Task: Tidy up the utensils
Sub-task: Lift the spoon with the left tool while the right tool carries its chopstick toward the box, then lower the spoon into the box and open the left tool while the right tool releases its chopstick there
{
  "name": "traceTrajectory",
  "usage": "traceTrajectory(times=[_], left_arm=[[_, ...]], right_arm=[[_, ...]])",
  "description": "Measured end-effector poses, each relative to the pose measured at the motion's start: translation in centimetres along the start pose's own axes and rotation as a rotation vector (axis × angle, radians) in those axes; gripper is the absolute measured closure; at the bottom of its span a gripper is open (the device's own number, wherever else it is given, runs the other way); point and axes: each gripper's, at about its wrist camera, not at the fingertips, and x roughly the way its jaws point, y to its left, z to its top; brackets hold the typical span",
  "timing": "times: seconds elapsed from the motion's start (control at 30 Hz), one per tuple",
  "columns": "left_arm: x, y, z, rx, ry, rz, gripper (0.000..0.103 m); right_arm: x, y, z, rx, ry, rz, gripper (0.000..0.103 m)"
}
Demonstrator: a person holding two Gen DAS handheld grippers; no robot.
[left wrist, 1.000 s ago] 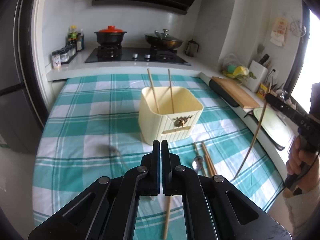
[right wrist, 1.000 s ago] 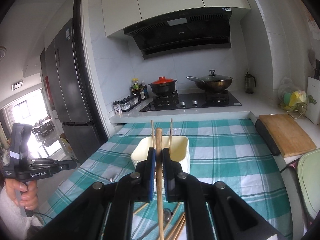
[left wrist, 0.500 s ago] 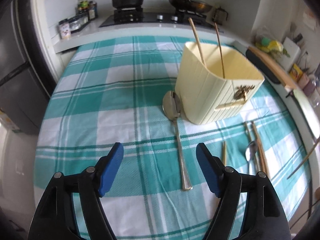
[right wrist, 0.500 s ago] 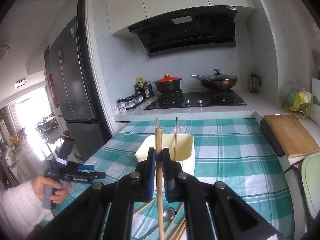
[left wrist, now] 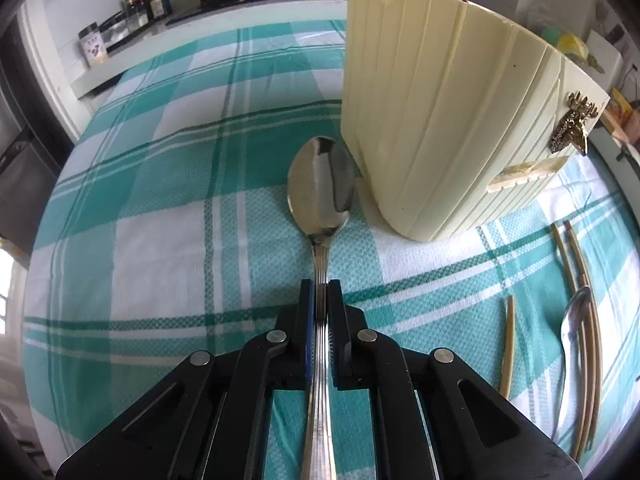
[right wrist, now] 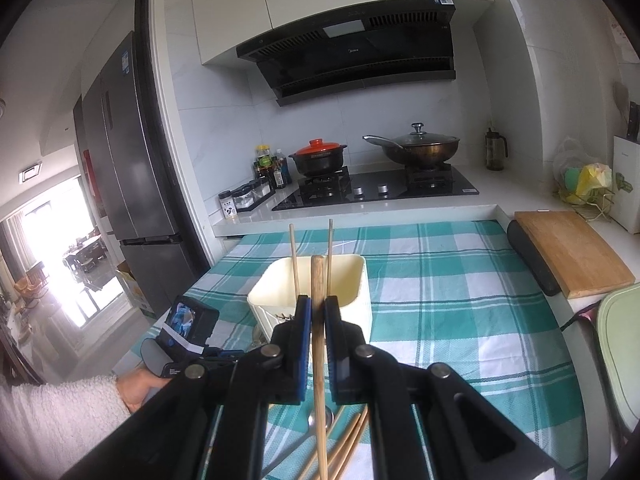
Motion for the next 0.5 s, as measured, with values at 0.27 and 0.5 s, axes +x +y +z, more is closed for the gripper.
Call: traceTrajectory(times=[0.27,0.5], left_arm=[[-3.9,1.4,-5.9,-0.012,0.025,-0.021,0.097],[-4.2,0.7,-3.8,0.048,-0.02,0.031,0.025]], right_arm=[[0.0,0.7,-0.3,0.007,-0.007,0.042,0.096],[0.7,1.9,-0.4,0.0,0.0,0.06,0.096]])
